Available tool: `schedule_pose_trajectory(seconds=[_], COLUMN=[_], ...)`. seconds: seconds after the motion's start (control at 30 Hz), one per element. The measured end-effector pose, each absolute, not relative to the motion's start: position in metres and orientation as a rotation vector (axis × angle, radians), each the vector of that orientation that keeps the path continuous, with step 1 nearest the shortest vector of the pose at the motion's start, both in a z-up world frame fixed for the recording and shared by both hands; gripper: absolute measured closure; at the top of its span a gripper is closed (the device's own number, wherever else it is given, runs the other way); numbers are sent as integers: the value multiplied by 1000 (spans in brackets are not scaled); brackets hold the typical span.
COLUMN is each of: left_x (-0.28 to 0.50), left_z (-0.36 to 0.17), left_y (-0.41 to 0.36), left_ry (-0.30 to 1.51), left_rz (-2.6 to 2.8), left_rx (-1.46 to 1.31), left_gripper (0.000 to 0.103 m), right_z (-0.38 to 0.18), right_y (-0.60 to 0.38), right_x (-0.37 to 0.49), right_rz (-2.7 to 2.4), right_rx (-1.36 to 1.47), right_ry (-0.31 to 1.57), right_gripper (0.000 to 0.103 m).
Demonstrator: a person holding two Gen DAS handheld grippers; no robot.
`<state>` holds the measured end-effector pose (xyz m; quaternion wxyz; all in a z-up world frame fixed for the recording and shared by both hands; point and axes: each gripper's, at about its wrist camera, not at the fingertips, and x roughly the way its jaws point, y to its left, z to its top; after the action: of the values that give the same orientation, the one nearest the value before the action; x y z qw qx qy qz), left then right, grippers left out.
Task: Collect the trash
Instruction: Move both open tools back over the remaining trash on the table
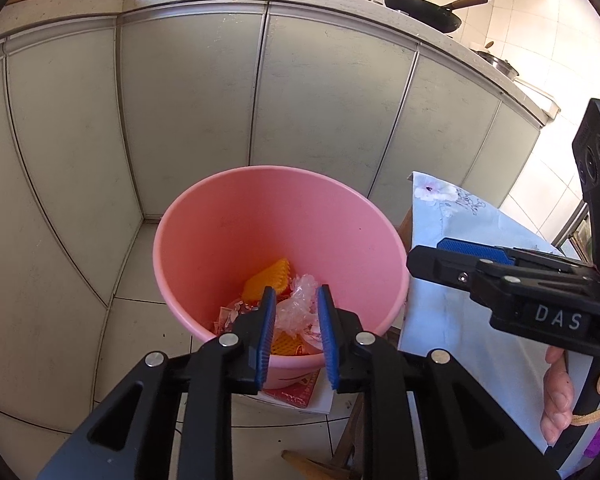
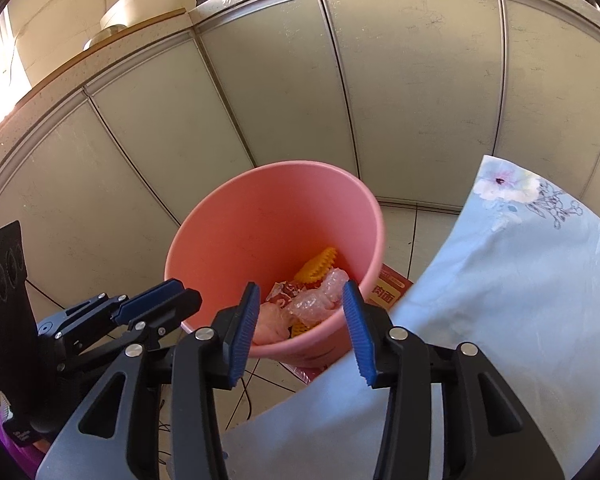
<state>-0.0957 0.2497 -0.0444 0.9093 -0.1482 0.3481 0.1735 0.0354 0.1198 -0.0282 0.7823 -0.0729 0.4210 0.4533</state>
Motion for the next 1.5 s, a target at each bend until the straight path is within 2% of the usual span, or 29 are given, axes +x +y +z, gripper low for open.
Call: schedule_pose_trajectory(seconds=[1.5], left_x=[-45], left_z=[-29], left_y=[151], left_ry=[766], left_rz=[164], left_rx=[-178], left_gripper=[83], right_z=[-30], right_y=[-108], right_x=[14], right_rz=[526], right_rx=[-95], right_ry=[838], right_gripper=[59])
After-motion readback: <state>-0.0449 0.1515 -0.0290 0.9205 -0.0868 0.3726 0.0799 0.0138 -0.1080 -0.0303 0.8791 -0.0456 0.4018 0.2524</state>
